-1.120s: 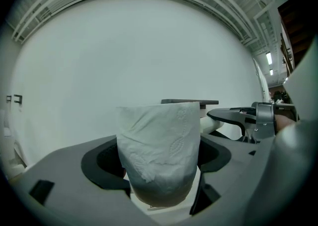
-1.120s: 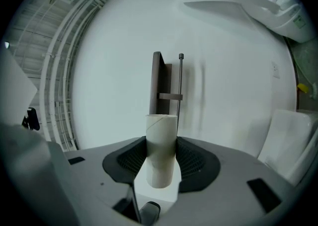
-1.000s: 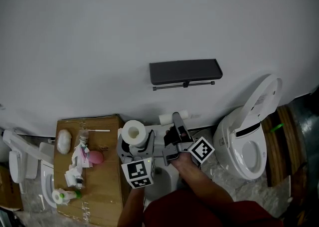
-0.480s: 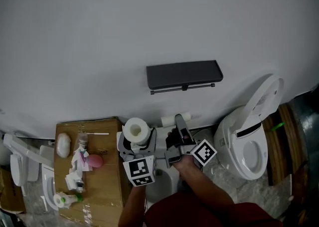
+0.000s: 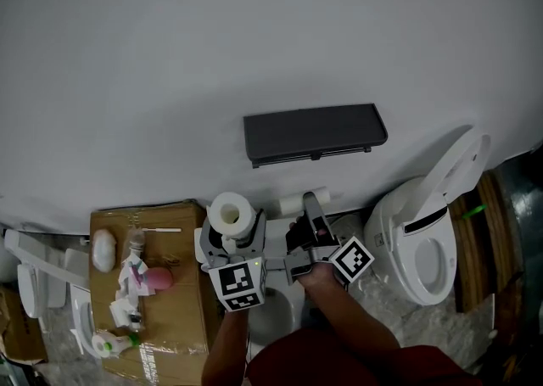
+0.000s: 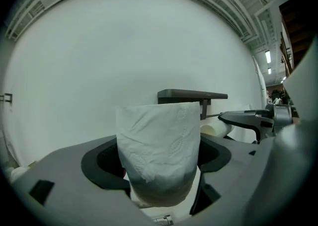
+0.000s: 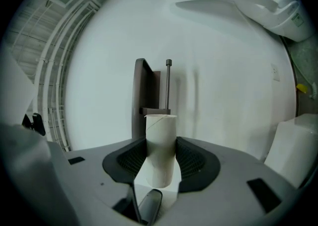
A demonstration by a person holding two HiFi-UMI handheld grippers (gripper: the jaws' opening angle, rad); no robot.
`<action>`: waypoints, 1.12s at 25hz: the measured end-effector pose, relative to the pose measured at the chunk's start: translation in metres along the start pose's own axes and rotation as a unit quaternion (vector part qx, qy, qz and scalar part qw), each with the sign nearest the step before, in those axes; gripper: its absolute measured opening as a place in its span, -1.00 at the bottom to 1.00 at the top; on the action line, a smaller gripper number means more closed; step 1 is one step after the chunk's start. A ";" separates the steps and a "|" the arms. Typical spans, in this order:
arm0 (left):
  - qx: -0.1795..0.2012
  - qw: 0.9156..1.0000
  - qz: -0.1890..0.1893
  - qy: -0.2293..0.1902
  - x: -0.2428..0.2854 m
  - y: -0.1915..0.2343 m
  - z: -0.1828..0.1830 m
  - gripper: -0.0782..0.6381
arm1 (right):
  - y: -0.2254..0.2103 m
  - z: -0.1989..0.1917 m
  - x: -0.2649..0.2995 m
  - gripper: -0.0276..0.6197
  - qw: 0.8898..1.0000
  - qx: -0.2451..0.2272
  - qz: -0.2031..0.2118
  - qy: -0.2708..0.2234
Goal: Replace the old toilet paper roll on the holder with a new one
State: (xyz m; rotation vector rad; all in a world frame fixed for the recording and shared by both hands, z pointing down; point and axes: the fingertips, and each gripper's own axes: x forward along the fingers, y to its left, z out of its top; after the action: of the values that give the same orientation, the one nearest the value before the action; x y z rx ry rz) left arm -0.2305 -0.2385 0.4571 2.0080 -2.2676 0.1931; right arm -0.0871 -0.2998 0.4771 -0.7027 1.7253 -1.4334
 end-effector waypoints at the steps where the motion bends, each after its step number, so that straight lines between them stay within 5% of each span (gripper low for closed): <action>1: -0.001 1.000 0.000 0.002 0.005 0.001 -0.001 0.43 | -0.003 0.001 0.003 -0.33 1.000 0.001 -0.002 0.000; 10: -0.044 0.999 -0.001 -0.003 0.044 0.015 0.000 0.43 | -0.028 0.005 0.025 -0.33 1.000 0.004 -0.018 0.005; 17: -0.182 0.983 0.005 -0.018 0.062 0.040 0.002 0.43 | -0.036 0.008 0.032 -0.33 1.000 0.006 -0.024 0.006; 23: -0.327 0.944 0.006 -0.040 0.072 0.061 0.001 0.43 | -0.039 0.007 0.035 -0.33 0.999 0.020 -0.026 0.010; 26: -0.402 0.914 -0.007 -0.051 0.078 0.064 0.002 0.43 | -0.039 0.011 0.034 -0.33 0.999 0.019 -0.029 0.007; 28: -0.457 0.887 -0.022 -0.060 0.083 0.064 0.002 0.43 | -0.039 0.014 0.033 -0.33 1.000 0.011 -0.028 0.005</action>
State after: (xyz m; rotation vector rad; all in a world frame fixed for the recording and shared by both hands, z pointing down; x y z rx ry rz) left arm -0.3035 -0.3122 0.4672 1.5416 -1.7982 -0.8624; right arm -0.0957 -0.3428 0.5071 -0.7387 1.7070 -1.4945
